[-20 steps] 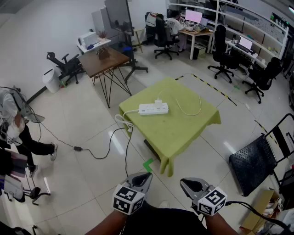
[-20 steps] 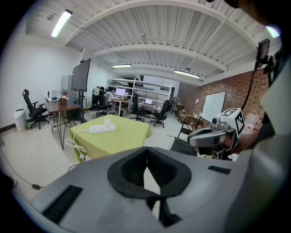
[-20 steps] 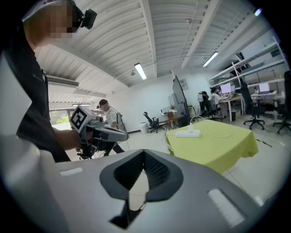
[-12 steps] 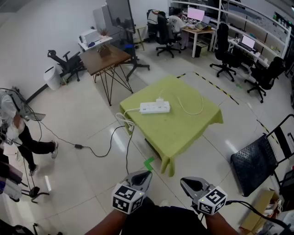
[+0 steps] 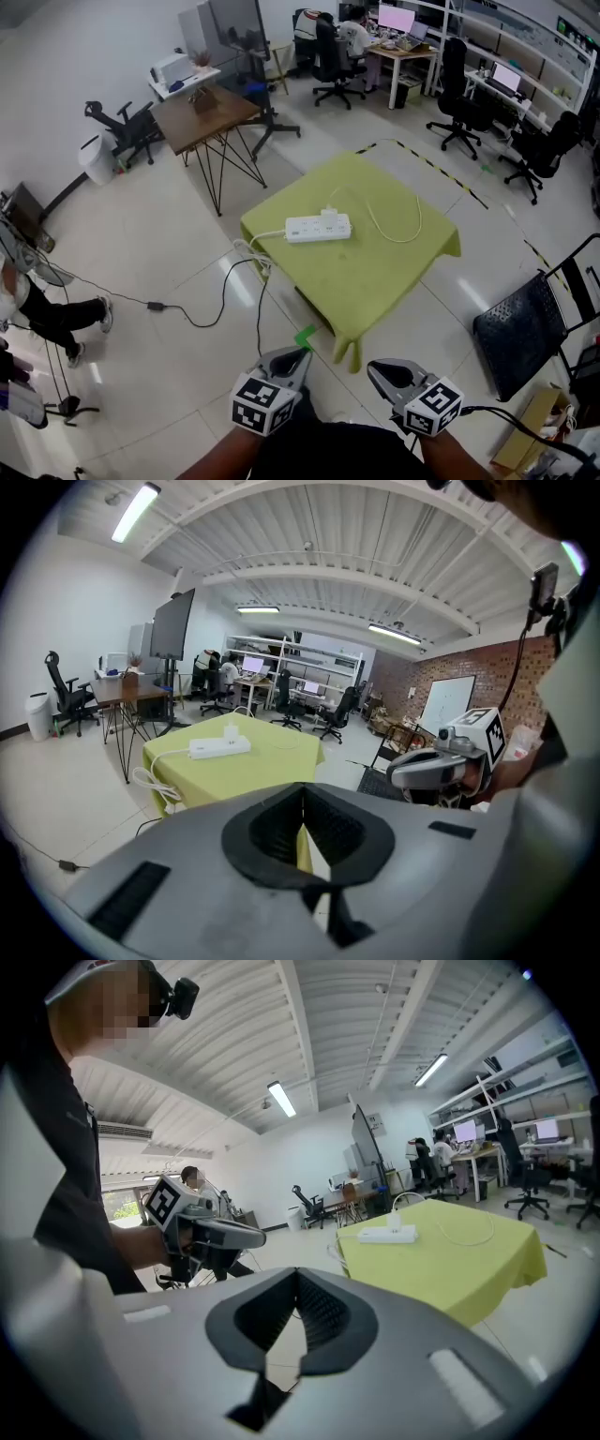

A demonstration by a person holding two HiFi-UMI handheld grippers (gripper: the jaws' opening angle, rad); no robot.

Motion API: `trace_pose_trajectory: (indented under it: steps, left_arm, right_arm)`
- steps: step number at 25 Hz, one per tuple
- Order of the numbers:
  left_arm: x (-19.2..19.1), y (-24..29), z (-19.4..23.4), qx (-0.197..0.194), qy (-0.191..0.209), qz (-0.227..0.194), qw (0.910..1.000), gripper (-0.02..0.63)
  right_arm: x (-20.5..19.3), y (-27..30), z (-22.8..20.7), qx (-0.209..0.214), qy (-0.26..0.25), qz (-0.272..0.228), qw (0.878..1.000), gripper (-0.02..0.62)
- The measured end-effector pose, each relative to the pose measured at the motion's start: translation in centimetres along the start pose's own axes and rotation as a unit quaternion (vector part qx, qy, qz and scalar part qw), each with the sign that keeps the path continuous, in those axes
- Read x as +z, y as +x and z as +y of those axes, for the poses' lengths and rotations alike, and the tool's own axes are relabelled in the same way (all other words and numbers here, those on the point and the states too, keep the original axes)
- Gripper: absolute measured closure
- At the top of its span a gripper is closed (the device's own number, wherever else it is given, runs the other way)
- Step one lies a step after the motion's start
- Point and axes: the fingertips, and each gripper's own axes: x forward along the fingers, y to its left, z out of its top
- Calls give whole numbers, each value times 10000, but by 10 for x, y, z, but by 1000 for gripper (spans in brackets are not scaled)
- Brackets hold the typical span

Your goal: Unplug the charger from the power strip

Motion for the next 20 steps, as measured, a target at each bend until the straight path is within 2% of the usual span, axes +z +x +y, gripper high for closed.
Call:
trace_pose_trajectory:
  steps: [6,12,16,20]
  left_arm:
    - [39,32,63,-239,47,-41,9997,600]
    - [76,55,122,-643,320,-63,9974,600]
    - [85,69,159,-779,402,-53,9961,599]
    - [88,86,192,-777,273,18,9966,599]
  right_arm:
    - [36,60,-36,-243,-67,123,9996,592]
    - [76,126,-63,-570,9,-11,9984,592]
    - [88,161,-68,-722,-210,54,9972,592]
    - [92,180,-79,-893,-264,153,9955,592]
